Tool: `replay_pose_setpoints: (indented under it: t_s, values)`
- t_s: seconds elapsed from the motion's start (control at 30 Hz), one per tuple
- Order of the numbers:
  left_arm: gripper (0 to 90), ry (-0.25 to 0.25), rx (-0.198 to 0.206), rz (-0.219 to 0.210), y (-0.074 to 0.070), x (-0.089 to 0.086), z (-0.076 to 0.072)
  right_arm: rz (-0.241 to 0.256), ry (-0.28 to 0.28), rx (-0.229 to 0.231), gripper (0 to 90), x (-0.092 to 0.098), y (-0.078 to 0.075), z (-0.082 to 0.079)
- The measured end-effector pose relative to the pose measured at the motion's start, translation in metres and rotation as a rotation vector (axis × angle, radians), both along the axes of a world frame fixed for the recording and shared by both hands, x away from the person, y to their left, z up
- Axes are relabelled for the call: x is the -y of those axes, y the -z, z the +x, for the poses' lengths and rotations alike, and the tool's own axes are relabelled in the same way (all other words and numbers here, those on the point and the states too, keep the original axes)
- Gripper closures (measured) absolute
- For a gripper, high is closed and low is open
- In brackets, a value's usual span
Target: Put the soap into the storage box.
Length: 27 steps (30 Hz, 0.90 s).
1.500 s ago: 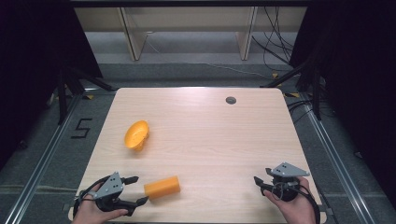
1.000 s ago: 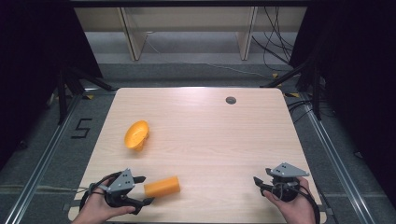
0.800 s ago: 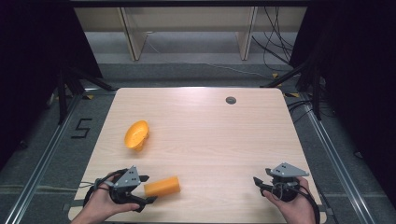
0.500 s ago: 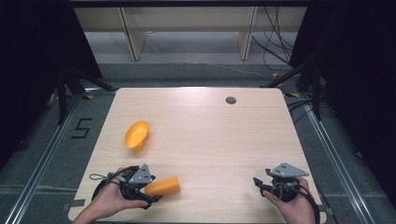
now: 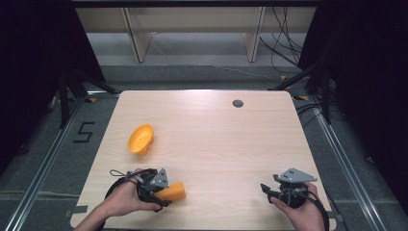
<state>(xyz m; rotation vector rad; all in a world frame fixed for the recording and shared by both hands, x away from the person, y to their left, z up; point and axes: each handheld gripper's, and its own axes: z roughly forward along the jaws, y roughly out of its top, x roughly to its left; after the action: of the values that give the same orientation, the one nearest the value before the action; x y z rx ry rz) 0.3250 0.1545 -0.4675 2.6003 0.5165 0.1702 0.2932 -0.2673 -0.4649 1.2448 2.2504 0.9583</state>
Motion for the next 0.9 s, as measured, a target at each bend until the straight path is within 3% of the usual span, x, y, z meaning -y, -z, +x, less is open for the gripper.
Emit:
replay_pose_setpoints:
  t_s: [0.03, 0.2, 0.23, 0.3, 0.33, 0.5, 0.6, 0.67, 0.9]
  values:
    - [43.2, 0.006, -0.003, 0.023, -0.002, 0.001, 0.002, -0.010, -0.008, 0.004, 41.9, 0.001, -0.001, 0.001]
    - [46.3, -0.010, -0.041, 0.034, -0.003, 0.004, 0.003, -0.022, -0.010, 0.013, 41.5, 0.001, 0.000, 0.001]
    - [46.6, 0.015, -0.044, 0.055, -0.002, 0.007, 0.003, -0.024, -0.013, 0.016, 41.5, 0.001, 0.001, 0.001]
    - [46.3, 0.061, -0.033, 0.085, -0.003, 0.010, 0.003, -0.020, -0.013, 0.008, 41.4, 0.001, 0.001, 0.001]
    - [46.3, 0.047, -0.033, 0.088, -0.002, 0.012, 0.002, -0.011, -0.019, 0.004, 41.4, 0.001, 0.002, 0.002]
    - [48.1, 0.076, -0.018, 0.136, -0.002, 0.017, 0.008, -0.024, -0.025, 0.017, 41.1, 0.002, 0.001, 0.002]
    - [51.1, 0.058, -0.035, 0.128, 0.001, 0.019, 0.009, -0.019, -0.017, 0.006, 41.1, 0.001, 0.001, 0.001]
    - [54.0, 0.080, -0.042, 0.153, 0.001, 0.020, 0.012, -0.011, -0.032, 0.011, 41.1, 0.001, 0.003, 0.003]
    - [60.0, 0.106, -0.062, 0.164, 0.001, 0.022, 0.015, -0.022, -0.018, 0.007, 41.0, 0.001, 0.002, 0.002]
